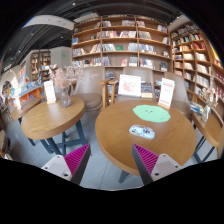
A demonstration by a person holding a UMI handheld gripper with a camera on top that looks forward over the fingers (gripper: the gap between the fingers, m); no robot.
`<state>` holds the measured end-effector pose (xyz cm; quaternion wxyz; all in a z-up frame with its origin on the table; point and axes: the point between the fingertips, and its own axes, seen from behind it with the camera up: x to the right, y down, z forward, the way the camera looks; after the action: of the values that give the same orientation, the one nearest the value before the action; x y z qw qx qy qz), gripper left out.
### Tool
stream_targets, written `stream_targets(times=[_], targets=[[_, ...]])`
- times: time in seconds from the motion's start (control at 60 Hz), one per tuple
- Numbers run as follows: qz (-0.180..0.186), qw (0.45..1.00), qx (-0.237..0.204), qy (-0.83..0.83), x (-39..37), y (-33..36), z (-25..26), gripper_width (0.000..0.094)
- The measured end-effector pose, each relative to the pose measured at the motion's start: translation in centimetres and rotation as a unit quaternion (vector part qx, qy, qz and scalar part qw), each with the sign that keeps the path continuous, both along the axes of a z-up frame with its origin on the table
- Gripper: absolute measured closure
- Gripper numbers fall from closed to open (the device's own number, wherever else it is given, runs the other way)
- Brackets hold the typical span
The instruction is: Arrange mouse
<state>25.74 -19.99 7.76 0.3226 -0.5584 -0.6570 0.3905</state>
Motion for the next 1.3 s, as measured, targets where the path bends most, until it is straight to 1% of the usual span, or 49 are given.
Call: stream_targets(times=[0.15,0.433,0.517,0.7,0.9,1.1,1.3], targets=[[-0.026,1.0,0.013,0.001,-1.7,3.1,-0.7,0.0079],[-0.081,0.996,0.034,-0.004,-4.8,11.8,-2.7,0.0078],[-0.091,0.995,0.035,-0.007,-5.4,13.5,-3.5,0.0076],[-0.097,0.994,0.043,-0.008,-7.3,15.4,-4.9,0.0081],[-0.085,0.996,0.035,-0.023,-9.5,14.9,-7.1,0.008],[-0.084,0.995,0.024,-0.043,-12.9,14.9,-9.1,0.0084],[-0.084,0.995,0.014,-0.057,-16.1,14.6,-9.2,0.0066]])
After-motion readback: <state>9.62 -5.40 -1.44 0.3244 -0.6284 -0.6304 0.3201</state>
